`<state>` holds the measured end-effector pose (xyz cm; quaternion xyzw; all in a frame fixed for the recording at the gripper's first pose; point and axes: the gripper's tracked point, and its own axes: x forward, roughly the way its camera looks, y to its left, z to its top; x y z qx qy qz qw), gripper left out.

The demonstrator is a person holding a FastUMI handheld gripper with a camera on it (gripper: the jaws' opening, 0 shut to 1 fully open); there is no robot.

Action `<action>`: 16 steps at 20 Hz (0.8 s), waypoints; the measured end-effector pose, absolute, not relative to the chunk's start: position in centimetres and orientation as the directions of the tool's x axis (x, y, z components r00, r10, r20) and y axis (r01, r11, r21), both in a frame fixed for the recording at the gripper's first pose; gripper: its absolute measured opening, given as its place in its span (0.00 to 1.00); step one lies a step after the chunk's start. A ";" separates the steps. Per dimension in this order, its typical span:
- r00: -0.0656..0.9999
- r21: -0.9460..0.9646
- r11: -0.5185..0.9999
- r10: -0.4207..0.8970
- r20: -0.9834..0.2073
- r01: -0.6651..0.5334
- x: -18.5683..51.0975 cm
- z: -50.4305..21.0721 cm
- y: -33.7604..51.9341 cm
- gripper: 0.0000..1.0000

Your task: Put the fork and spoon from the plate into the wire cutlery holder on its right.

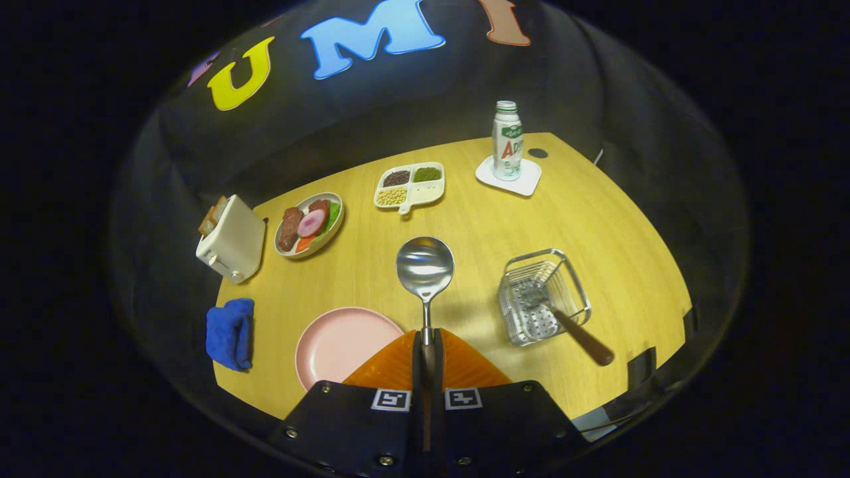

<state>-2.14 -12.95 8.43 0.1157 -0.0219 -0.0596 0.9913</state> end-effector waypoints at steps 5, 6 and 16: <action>0.982 0.248 0.951 -0.188 -0.004 0.183 -4.1 7.3 -18.4 0.04; 0.980 0.246 0.950 -0.197 -0.014 0.194 -4.4 6.9 -19.1 0.05; 0.978 0.267 0.940 -0.206 -0.043 0.210 -5.4 6.1 -21.2 0.05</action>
